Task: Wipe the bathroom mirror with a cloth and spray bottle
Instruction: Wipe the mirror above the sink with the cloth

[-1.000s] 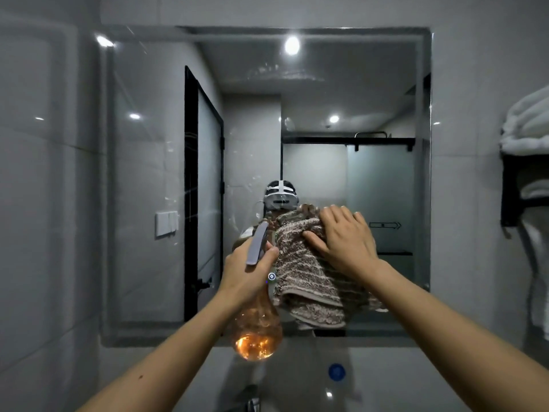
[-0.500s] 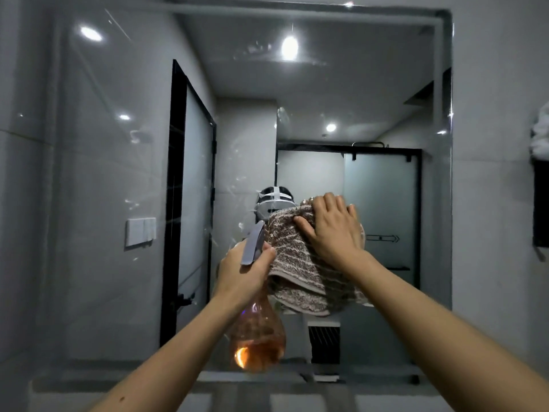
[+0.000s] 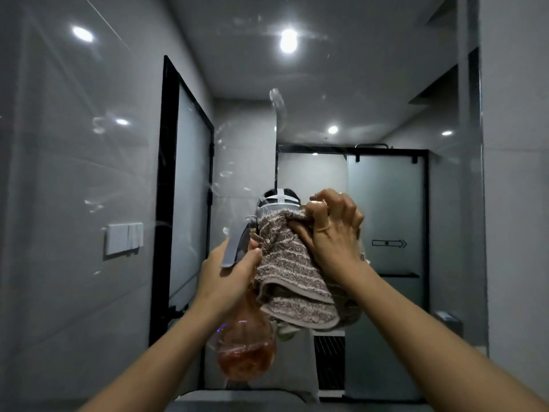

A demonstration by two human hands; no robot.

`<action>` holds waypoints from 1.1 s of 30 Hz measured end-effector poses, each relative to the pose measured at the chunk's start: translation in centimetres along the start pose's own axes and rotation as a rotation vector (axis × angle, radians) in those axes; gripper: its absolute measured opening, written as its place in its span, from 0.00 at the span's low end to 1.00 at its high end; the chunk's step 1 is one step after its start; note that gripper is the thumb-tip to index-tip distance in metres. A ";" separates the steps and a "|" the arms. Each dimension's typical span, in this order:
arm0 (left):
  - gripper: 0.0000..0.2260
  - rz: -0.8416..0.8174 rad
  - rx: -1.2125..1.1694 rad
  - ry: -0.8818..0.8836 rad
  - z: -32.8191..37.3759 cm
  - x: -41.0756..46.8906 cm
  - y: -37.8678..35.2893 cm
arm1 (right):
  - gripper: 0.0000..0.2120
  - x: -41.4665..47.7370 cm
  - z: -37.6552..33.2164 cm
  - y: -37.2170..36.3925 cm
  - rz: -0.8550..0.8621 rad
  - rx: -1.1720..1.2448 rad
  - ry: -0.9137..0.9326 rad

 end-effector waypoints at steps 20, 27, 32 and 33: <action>0.14 -0.013 -0.059 0.007 -1.0 -1.7 -0.2 | 0.27 -4.7 -1.4 0.5 -0.266 -0.146 -0.009; 0.09 0.059 0.040 0.044 -2.2 -3.5 1.3 | 0.40 -6.8 -1.7 -1.7 -0.478 -0.188 -0.073; 0.13 0.155 0.051 0.038 -2.4 -3.2 3.1 | 0.41 -7.2 -1.7 -2.2 -0.475 -0.206 -0.104; 0.12 0.174 0.050 0.044 -2.3 -2.9 3.4 | 0.41 -7.2 -1.7 -2.1 -0.468 -0.211 -0.106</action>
Point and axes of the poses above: each hand's wrist, its own x-axis towards the middle knuckle, its own y-axis out of the back of the hand, z = x × y, the point moved 7 cm from there along x, towards the middle knuckle, and after that the axes turned 8 degrees about -x, right-handed, at the moved point
